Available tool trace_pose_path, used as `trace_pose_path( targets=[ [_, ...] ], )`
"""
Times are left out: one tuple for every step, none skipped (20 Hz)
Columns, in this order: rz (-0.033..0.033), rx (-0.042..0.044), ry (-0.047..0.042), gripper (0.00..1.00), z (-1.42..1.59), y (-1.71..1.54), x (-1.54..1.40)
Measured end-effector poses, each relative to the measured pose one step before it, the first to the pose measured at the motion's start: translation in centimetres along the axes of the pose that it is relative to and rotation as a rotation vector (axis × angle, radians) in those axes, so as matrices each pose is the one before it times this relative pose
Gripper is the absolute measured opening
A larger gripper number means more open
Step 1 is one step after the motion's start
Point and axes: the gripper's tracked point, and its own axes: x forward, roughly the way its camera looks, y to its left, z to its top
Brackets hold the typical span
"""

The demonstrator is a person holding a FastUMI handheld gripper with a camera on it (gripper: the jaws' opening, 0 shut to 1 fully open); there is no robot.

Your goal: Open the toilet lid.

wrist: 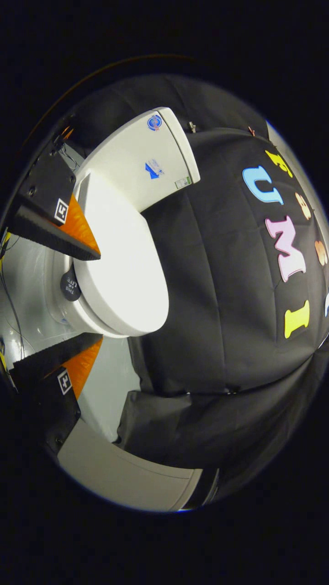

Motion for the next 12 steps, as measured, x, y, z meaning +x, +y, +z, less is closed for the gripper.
trace_pose_path(
  targets=[
    [-0.00798,0.01914,0.03222,0.99,-0.967,-0.565,0.456],
    [0.00134,0.02455,0.02578,0.99,-0.907,-0.384,0.316],
    [0.00396,0.01927,0.02202,0.99,-0.644,-0.177,0.307],
    [-0.00160,0.02342,0.02420,0.99,-1.053,-0.219,0.373],
    [0.00553,0.02572,0.02995,0.99,-0.726,-0.235,0.596],
    [0.00410,0.02629,0.01884,0.99,-0.615,-0.009,0.156],
    [0.00015,0.03013,0.01864,0.97,-0.433,-0.273,0.274],
    [0.00308,0.04696,0.02794,0.97,-0.549,-0.107,0.575],
    [0.01100,0.03227,0.01577,0.97,-0.436,0.084,0.158],
    [0.01040,0.03660,0.01604,0.97,-0.326,0.118,0.418],
    [0.00785,0.03204,0.01166,0.97,-0.336,-0.060,0.312],
    [0.00931,0.03460,0.00370,0.97,0.139,0.085,0.194]
  ],
)
